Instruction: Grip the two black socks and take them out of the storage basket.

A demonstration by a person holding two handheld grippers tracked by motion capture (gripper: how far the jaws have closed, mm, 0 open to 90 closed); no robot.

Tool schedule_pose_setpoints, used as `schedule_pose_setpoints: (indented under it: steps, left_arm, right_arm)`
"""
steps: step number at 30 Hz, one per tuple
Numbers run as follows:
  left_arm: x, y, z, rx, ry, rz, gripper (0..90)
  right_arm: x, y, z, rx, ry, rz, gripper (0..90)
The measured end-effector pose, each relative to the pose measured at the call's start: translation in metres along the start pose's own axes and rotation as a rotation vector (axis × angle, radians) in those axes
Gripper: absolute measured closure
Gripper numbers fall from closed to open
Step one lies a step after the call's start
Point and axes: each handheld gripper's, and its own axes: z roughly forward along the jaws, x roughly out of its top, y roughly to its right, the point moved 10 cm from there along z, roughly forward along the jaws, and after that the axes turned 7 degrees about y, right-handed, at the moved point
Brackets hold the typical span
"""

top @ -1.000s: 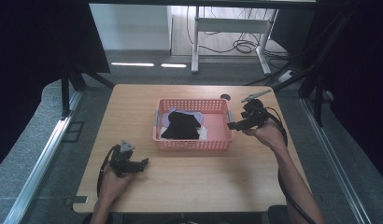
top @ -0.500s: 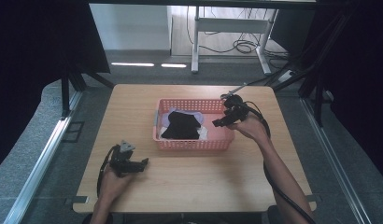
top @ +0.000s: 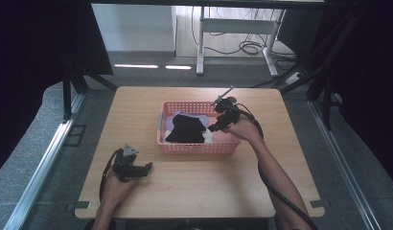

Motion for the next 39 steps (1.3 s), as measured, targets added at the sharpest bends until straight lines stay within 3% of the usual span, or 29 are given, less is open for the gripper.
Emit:
schedule_pose_setpoints:
  steps: [6,15,19,24,27,30,33,39]
  left_arm:
    - [0.000,0.000,0.000,0.000,-0.001,0.001,13.4]
    - [0.000,0.000,0.000,-0.001,0.000,0.000,13.4]
    - [0.000,0.000,0.000,-0.001,-0.001,0.000,13.4]
    - [0.000,0.000,0.000,-0.001,0.000,-0.001,13.3]
    - [0.000,0.000,0.000,-0.003,0.001,-0.002,13.3]
    - [0.000,0.000,0.000,-0.003,0.001,-0.002,13.3]
    - [0.000,0.000,0.000,-0.002,0.000,-0.001,13.3]
    - [0.000,0.000,0.000,-0.001,0.000,-0.001,13.3]
  right_arm:
    - [0.008,-0.010,0.017,0.037,-0.002,-0.035,44.4]
    - [0.016,-0.021,0.042,0.050,-0.026,-0.075,46.1]
    - [0.018,-0.024,0.054,0.052,-0.044,-0.077,46.0]
    - [0.014,-0.021,0.071,0.019,-0.087,-0.111,46.3]
    - [0.014,-0.022,0.078,0.013,-0.089,-0.114,57.0]
    - [0.014,-0.024,0.080,0.003,-0.088,-0.147,73.3]
    - [0.016,-0.027,0.078,-0.017,-0.081,-0.183,83.7]
    - [0.029,-0.030,0.061,-0.013,-0.024,-0.182,89.5]
